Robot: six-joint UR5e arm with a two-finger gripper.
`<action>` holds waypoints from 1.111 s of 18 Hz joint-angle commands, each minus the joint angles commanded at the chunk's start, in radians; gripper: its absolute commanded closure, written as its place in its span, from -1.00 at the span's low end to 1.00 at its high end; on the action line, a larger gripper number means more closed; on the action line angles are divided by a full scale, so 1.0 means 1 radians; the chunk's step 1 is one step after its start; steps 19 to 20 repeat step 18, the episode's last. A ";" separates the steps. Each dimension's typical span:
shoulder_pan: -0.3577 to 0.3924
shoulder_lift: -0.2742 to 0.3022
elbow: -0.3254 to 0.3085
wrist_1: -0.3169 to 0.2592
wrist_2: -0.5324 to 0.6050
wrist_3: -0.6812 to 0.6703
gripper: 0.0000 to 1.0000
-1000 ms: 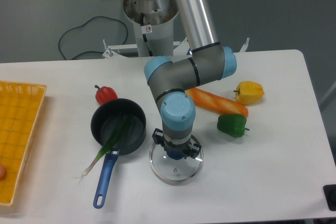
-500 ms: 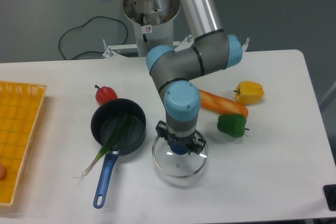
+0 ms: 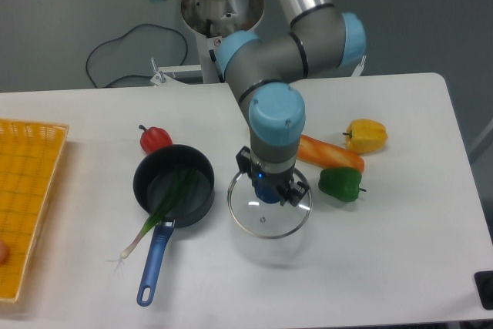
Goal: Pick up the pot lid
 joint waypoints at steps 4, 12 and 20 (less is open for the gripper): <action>0.014 0.023 0.000 -0.026 0.000 0.002 0.18; 0.011 0.023 0.000 -0.032 -0.005 -0.003 0.18; 0.014 0.025 -0.002 -0.034 -0.008 -0.003 0.18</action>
